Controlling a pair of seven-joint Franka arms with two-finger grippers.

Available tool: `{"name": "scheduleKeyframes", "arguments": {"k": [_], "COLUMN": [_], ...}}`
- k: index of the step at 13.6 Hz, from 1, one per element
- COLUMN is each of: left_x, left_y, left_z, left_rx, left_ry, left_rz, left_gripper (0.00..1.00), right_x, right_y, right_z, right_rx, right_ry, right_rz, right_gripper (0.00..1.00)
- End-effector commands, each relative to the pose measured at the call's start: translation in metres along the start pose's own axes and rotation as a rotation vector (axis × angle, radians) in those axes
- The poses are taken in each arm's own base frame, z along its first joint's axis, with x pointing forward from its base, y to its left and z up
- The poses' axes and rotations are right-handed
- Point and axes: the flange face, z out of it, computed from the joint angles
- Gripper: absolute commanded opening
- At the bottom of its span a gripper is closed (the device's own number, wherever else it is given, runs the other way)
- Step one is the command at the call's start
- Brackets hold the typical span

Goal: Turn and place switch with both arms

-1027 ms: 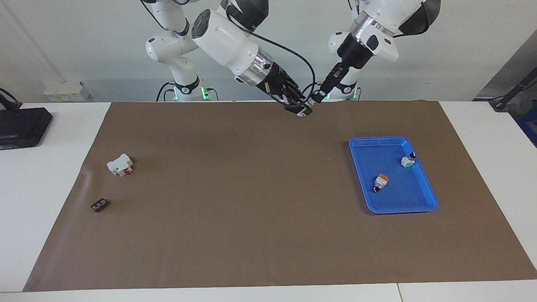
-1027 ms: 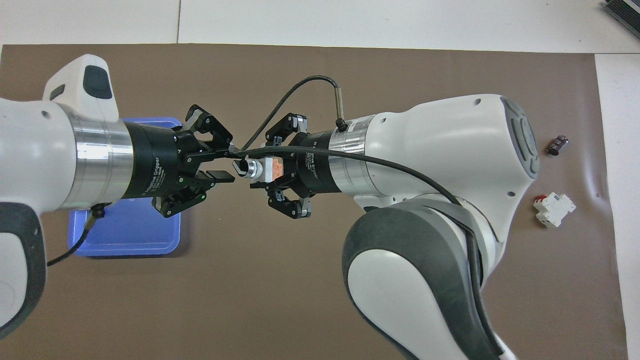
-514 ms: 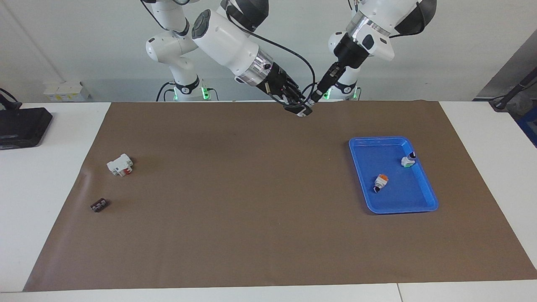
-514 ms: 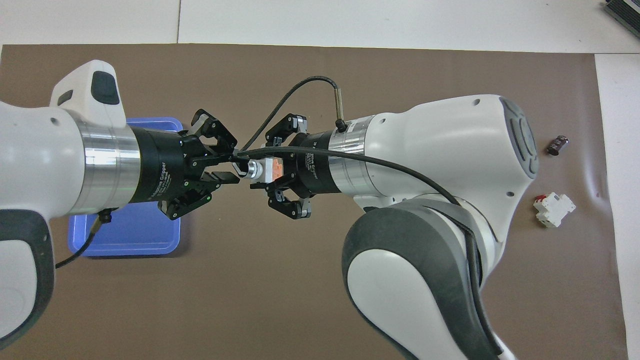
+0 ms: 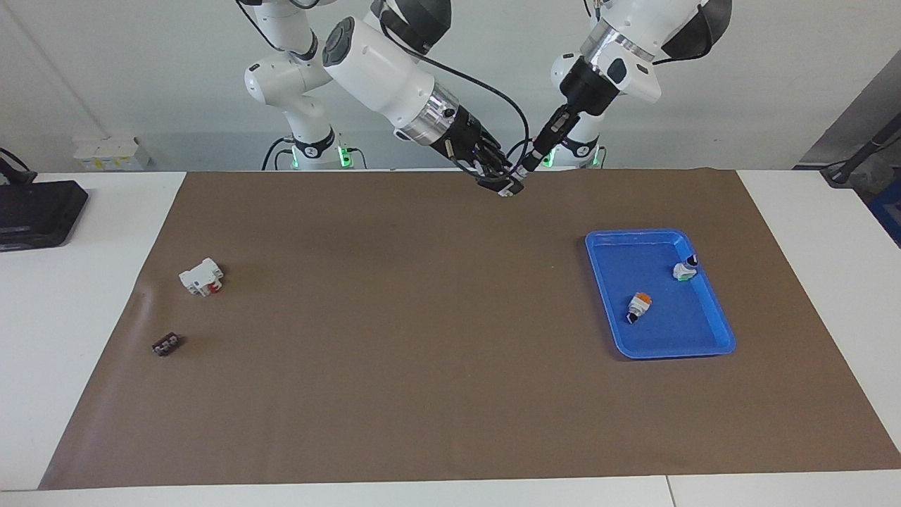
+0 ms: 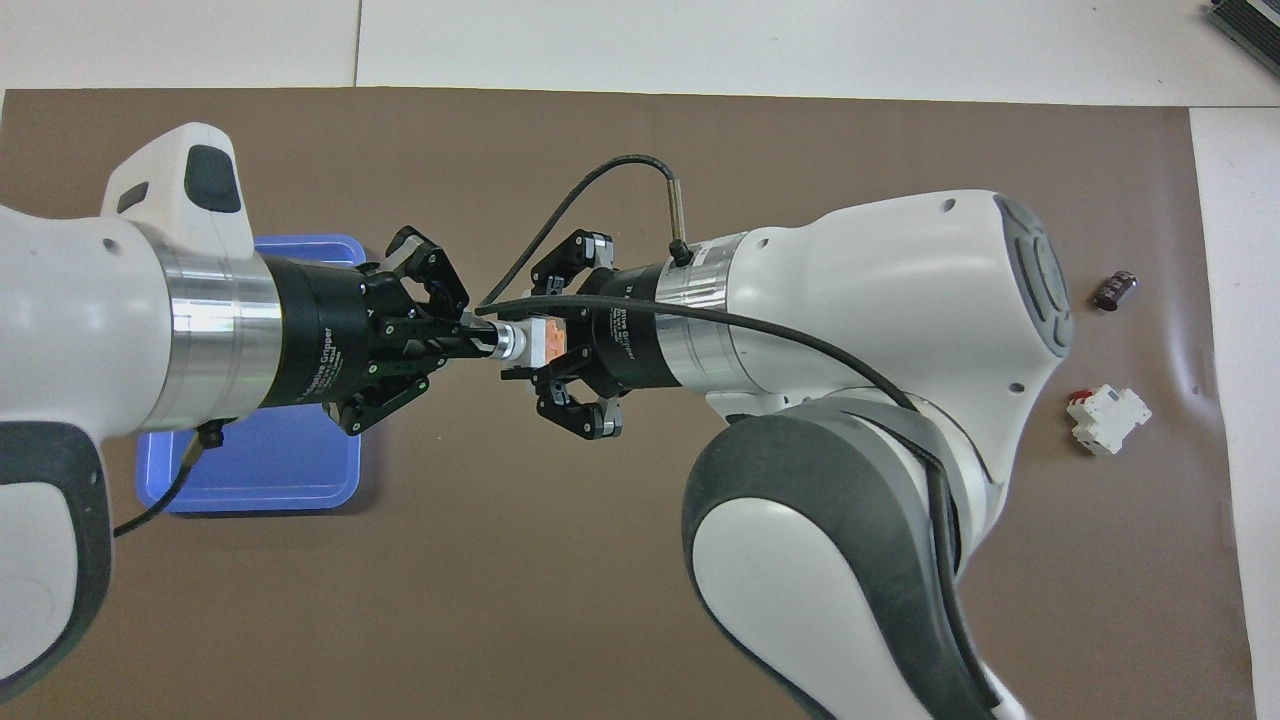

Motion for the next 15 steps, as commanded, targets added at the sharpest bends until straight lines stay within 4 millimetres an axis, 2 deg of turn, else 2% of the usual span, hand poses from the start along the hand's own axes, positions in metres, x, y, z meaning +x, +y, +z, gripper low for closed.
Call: {"name": "scheduleKeyframes", "arguments": {"k": [1,9,12,15], "left_x": [-0.002,0.001,0.014,0.018], "left_y": [-0.017,-0.018,-0.018,-0.012], "left_z": [0.006,0.007,0.000,-0.004], "left_rx": [0.018,0.012,-0.024,-0.085], "left_ry": [0.019,0.001,-0.033,-0.019], "left_rz": [-0.001,-0.039,-0.227,-0.478], "left_gripper": [0.00,0.00,0.00,0.00], "right_x": [-0.001,-0.002,-0.001,-0.002], "right_y": [-0.002,-0.002,-0.002,-0.002], "right_z": [-0.005,-0.005,-0.005,-0.005], "right_rx": [0.016,0.015,0.016,0.015], "right_ry": [0.005,0.005,0.005,0.005], "right_rz": [0.017,0.016,0.017,0.016], "right_gripper": [0.00,0.00,0.00,0.00]}}
